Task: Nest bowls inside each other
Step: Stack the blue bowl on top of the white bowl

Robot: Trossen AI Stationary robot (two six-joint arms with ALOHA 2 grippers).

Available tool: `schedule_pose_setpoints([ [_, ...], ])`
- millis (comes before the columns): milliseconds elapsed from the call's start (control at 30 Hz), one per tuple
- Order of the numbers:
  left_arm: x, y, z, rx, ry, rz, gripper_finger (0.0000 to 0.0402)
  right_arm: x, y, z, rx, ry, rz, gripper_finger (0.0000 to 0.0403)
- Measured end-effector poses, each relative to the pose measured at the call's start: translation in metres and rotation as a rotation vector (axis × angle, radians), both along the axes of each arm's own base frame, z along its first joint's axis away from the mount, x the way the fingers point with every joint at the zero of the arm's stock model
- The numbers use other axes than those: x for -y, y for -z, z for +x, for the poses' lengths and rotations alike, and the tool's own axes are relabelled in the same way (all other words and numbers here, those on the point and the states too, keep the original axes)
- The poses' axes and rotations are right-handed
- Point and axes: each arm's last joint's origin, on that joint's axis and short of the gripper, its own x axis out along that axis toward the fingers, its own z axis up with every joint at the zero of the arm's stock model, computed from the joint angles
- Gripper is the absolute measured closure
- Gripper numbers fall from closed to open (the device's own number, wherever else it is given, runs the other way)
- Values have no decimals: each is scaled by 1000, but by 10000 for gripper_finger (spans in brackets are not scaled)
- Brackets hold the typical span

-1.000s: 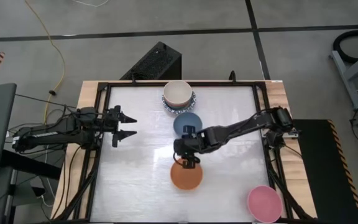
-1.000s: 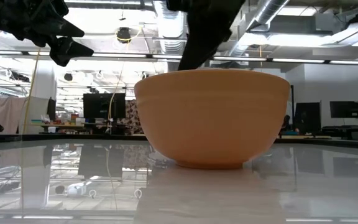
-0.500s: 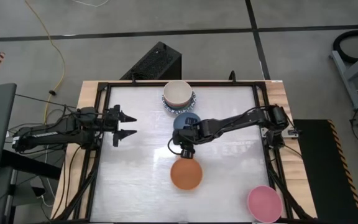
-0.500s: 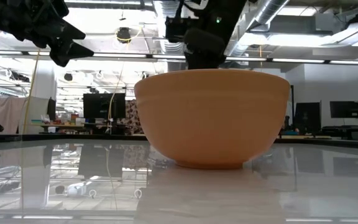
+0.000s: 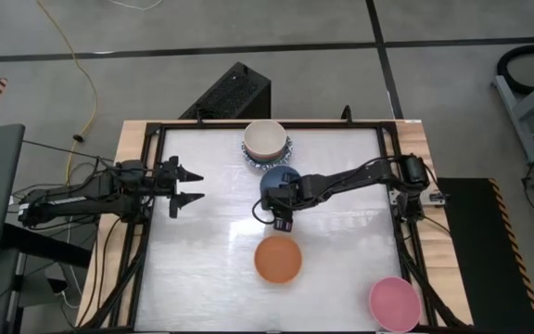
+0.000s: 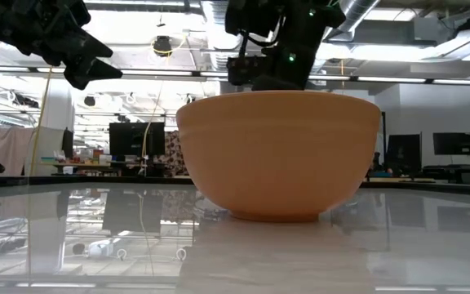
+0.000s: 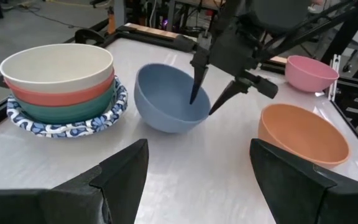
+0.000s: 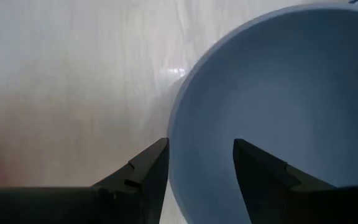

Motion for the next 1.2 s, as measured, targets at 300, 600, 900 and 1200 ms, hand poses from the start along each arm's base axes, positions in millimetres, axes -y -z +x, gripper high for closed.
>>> schedule_pose_setpoints([
  [300,0,0,0,1,-16,2,131,0,3,-1,-3,0,0,205],
  [600,-1,0,0,1,-18,2,131,-1,2,-1,0,-1,1,211],
  [900,-1,0,0,0,-17,7,131,0,5,-2,-16,-15,-7,263],
  [1200,0,0,0,-2,-17,3,131,3,14,-8,-54,-7,-15,386],
])
